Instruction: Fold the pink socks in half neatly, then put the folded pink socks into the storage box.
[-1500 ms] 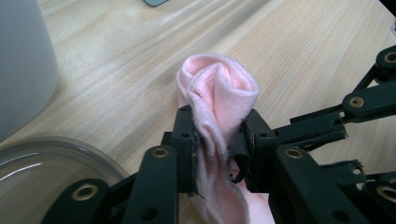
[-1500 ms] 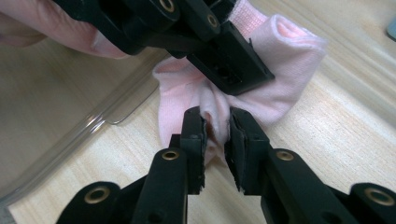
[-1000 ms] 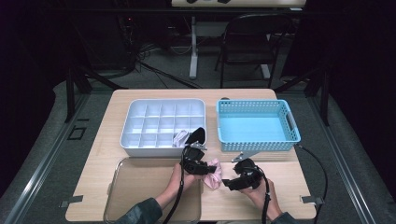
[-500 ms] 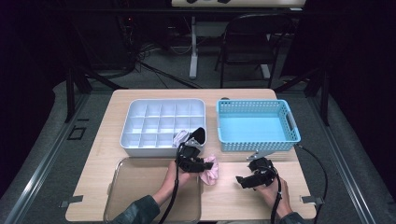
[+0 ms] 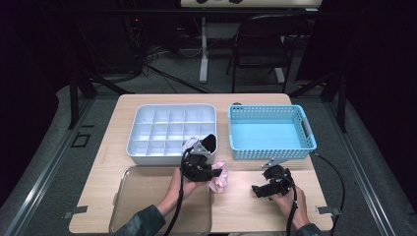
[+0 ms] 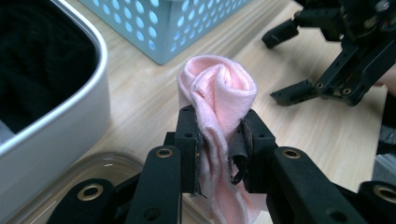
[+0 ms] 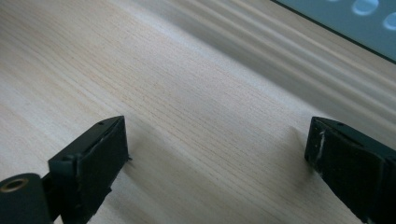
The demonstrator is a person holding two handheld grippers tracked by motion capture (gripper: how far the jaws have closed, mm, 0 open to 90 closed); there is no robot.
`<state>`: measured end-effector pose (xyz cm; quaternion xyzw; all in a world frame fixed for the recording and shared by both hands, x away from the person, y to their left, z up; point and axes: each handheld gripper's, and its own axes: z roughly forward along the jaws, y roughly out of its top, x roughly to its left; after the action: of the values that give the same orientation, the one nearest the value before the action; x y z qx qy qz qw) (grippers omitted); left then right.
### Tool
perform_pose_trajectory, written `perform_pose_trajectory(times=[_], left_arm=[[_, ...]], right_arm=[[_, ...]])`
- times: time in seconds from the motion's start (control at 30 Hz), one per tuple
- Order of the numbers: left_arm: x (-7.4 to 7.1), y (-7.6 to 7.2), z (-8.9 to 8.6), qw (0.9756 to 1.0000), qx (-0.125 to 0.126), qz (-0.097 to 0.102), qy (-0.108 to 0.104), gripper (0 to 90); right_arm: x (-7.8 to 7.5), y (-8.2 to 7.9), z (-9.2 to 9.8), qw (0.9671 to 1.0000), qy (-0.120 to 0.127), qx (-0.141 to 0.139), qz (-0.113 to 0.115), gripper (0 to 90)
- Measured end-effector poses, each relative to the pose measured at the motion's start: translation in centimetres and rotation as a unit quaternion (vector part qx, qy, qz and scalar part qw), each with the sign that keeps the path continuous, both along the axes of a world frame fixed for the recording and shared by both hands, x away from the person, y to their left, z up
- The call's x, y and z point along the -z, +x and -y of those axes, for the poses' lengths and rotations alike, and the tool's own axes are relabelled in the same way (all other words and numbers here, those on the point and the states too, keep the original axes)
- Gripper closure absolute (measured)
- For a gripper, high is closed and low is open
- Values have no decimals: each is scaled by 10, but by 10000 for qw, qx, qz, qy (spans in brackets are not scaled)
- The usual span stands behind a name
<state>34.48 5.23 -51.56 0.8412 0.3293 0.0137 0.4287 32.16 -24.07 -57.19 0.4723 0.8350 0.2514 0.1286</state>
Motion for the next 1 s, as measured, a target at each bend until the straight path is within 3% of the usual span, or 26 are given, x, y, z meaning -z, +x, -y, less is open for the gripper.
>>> perform_pose_trajectory(times=[0.17,0.3,0.7,1.0], left_arm=[[-7,-3,-3,9999,31,107,17,728],[-10,-3,-4,9999,83,91,-19,727],[-24,-6,-16,9991,-47,412,78,727],[-37,-2,-31,9984,-239,506,-61,727]], right_arm=[[1,1,-1,9999,-142,-57,-28,10],[3,1,-1,9999,-103,-20,1,0],[8,-8,9,9994,101,-21,337,0],[8,-6,10,9992,118,3,370,0]])
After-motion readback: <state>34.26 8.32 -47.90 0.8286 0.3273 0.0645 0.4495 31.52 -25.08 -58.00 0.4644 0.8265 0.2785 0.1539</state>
